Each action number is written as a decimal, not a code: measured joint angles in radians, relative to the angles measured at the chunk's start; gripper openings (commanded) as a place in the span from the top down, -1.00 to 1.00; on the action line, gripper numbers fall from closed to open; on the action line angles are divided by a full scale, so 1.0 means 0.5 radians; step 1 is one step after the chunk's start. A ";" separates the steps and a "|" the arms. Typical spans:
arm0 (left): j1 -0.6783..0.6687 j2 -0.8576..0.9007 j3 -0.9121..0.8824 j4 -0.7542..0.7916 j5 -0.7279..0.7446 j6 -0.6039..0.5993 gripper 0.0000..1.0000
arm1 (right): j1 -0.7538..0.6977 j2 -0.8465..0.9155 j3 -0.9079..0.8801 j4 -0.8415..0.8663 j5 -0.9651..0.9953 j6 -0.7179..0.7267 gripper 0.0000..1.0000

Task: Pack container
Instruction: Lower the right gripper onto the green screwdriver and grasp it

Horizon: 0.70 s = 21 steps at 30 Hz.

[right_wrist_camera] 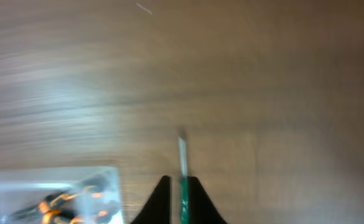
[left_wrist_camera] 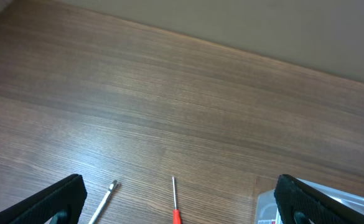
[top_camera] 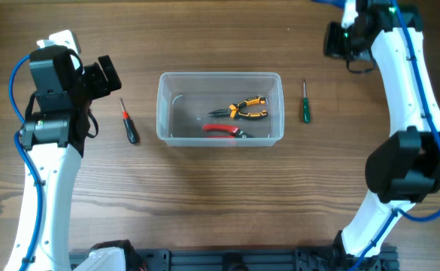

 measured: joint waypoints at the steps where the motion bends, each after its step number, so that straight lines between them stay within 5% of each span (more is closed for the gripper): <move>1: -0.001 0.000 0.000 0.000 0.000 0.000 -1.00 | -0.015 0.029 -0.053 -0.005 0.000 0.040 0.70; 7: -0.001 0.000 0.000 0.001 -0.001 0.000 -1.00 | 0.043 0.069 -0.440 0.109 0.008 0.101 0.44; 11: 0.000 0.000 0.000 0.001 -0.001 0.000 -1.00 | 0.042 0.074 -0.699 0.236 0.023 0.021 0.10; 21: -0.001 0.000 0.000 0.000 0.000 0.000 -1.00 | 0.043 0.075 -0.912 0.443 0.022 -0.233 0.07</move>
